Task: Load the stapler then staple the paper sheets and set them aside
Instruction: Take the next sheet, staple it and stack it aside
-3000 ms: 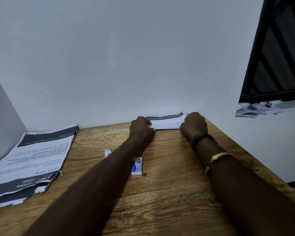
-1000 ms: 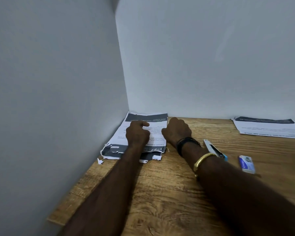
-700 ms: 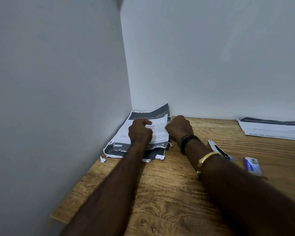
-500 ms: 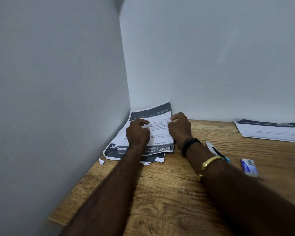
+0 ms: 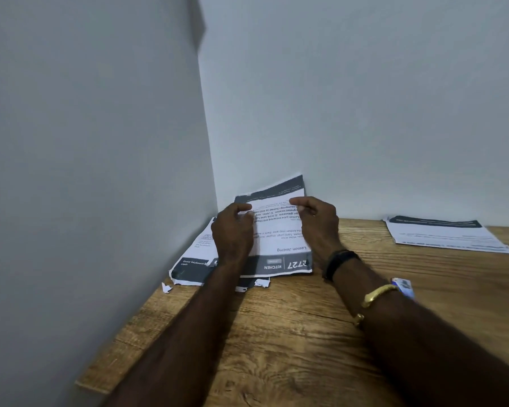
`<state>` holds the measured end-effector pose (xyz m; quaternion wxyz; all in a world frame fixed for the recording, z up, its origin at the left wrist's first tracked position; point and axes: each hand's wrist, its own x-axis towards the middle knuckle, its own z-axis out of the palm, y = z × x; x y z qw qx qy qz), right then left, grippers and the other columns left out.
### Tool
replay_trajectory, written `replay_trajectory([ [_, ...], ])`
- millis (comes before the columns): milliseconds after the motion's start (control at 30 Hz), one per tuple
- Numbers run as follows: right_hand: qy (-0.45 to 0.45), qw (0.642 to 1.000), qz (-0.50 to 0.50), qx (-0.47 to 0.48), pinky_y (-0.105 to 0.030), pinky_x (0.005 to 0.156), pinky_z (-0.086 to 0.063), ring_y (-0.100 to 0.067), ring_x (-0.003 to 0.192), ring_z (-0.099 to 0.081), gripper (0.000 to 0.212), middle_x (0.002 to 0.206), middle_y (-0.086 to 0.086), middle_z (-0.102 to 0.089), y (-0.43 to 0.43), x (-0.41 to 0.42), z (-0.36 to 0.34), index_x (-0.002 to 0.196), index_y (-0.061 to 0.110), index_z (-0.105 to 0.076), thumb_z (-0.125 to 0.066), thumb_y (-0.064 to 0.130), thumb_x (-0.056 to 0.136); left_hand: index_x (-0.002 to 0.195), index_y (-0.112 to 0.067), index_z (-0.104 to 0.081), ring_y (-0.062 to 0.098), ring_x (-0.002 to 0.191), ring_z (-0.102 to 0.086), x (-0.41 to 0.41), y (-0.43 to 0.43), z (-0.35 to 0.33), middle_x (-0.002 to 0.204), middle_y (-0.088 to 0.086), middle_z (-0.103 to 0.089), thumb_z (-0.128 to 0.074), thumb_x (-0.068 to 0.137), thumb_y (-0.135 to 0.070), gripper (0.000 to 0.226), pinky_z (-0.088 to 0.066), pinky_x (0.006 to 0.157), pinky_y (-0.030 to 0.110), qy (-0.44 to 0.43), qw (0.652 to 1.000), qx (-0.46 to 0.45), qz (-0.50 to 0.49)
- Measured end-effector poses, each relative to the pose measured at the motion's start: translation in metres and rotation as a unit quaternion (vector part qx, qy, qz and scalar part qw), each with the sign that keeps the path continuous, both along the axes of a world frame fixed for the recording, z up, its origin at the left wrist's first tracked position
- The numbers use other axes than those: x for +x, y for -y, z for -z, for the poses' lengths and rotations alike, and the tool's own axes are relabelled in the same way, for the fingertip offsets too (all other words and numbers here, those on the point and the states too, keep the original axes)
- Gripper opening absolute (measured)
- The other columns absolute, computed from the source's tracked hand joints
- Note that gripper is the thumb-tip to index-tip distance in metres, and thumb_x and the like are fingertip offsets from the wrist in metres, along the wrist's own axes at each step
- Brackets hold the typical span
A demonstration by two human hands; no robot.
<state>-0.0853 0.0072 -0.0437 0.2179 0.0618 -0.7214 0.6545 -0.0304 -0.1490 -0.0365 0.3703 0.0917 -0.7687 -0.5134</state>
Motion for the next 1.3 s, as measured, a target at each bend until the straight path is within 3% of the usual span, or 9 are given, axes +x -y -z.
replay_trajectory([
  [167,-0.051,0.997,-0.030,-0.052,-0.042,0.099,-0.057,-0.022,0.106,-0.072,0.034,0.105,-0.002,-0.078,-0.046,0.004,-0.007,0.093,0.028,-0.078,-0.059,0.000,0.098,0.117,-0.020,-0.071,0.023,0.118,-0.061,-0.002,-0.017,-0.008,0.126,0.002,-0.069,-0.071,0.091,-0.026,0.027,-0.043,0.099,0.030,0.005,1.000,-0.007,-0.008],
  [300,-0.070,0.995,-0.005,-0.066,-0.028,0.095,-0.053,-0.016,0.109,-0.070,0.035,0.106,0.003,-0.078,-0.087,0.012,-0.009,0.095,0.029,-0.078,-0.060,-0.001,0.097,0.121,-0.018,-0.070,0.022,0.123,-0.060,-0.007,-0.036,-0.014,0.128,0.002,-0.068,-0.072,0.091,-0.021,0.031,-0.046,0.106,0.034,0.018,0.998,0.041,0.047],
  [533,-0.033,0.993,0.098,0.058,-0.021,0.071,-0.044,-0.002,0.071,-0.055,0.022,0.074,0.020,-0.061,-0.143,0.023,-0.009,0.107,0.023,-0.079,-0.077,0.014,0.087,0.114,-0.014,-0.075,0.027,0.109,-0.068,-0.014,-0.078,-0.019,0.114,0.008,-0.075,-0.071,0.087,-0.010,0.028,-0.052,0.100,0.042,0.009,0.997,0.005,0.075],
  [633,-0.028,0.985,0.139,0.102,-0.025,0.070,-0.045,-0.007,0.069,-0.058,0.009,0.071,0.017,-0.063,-0.149,0.029,-0.010,0.094,0.023,-0.078,-0.077,0.017,0.087,0.102,-0.012,-0.076,0.032,0.106,-0.066,-0.016,-0.089,-0.017,0.107,0.011,-0.074,-0.072,0.088,-0.015,0.015,-0.051,0.093,0.041,-0.011,0.997,-0.046,0.059],
  [700,-0.031,0.979,0.164,0.116,-0.028,0.074,-0.049,-0.013,0.080,-0.064,0.005,0.086,0.007,-0.070,-0.149,0.033,-0.011,0.089,0.022,-0.076,-0.074,0.018,0.088,0.097,-0.017,-0.077,0.033,0.111,-0.061,-0.015,-0.097,-0.018,0.109,0.009,-0.072,-0.072,0.089,-0.019,0.010,-0.048,0.093,0.042,-0.011,0.994,-0.101,0.031],
  [800,-0.058,0.970,0.185,0.147,-0.027,0.078,-0.047,-0.016,0.089,-0.063,0.009,0.106,-0.004,-0.065,-0.146,0.036,-0.014,0.090,0.025,-0.076,-0.074,0.016,0.088,0.101,-0.027,-0.078,0.027,0.132,-0.048,-0.012,-0.111,-0.020,0.130,0.000,-0.064,-0.070,0.090,-0.024,0.014,-0.038,0.106,0.043,-0.025,0.979,-0.201,0.017],
  [933,-0.104,0.962,0.184,0.175,-0.036,0.084,-0.054,-0.017,0.096,-0.062,0.012,0.110,-0.004,-0.059,-0.138,0.043,-0.019,0.091,0.023,-0.075,-0.073,0.012,0.088,0.116,-0.027,-0.077,0.026,0.145,-0.038,-0.011,-0.142,-0.027,0.148,0.000,-0.055,-0.064,0.096,-0.028,0.024,-0.027,0.117,0.045,-0.061,0.932,-0.352,0.063],
  [1167,-0.126,0.960,0.182,0.169,-0.041,0.086,-0.053,-0.020,0.100,-0.062,0.010,0.105,-0.004,-0.065,-0.141,0.050,-0.023,0.091,0.020,-0.074,-0.072,0.011,0.090,0.104,-0.030,-0.077,0.023,0.116,-0.056,-0.018,-0.143,-0.037,0.114,-0.007,-0.072,-0.061,0.096,-0.029,0.017,-0.033,0.099,0.040,-0.034,0.917,-0.397,0.034],
  [1300,-0.126,0.956,0.209,0.160,-0.032,0.081,-0.042,-0.026,0.105,-0.059,0.010,0.101,-0.003,-0.071,-0.145,0.048,-0.026,0.096,0.018,-0.074,-0.069,0.011,0.092,0.096,-0.029,-0.075,0.025,0.104,-0.061,-0.022,-0.120,-0.033,0.098,-0.005,-0.074,-0.062,0.095,-0.030,0.013,-0.032,0.092,0.039,-0.012,0.924,-0.380,0.022],
])
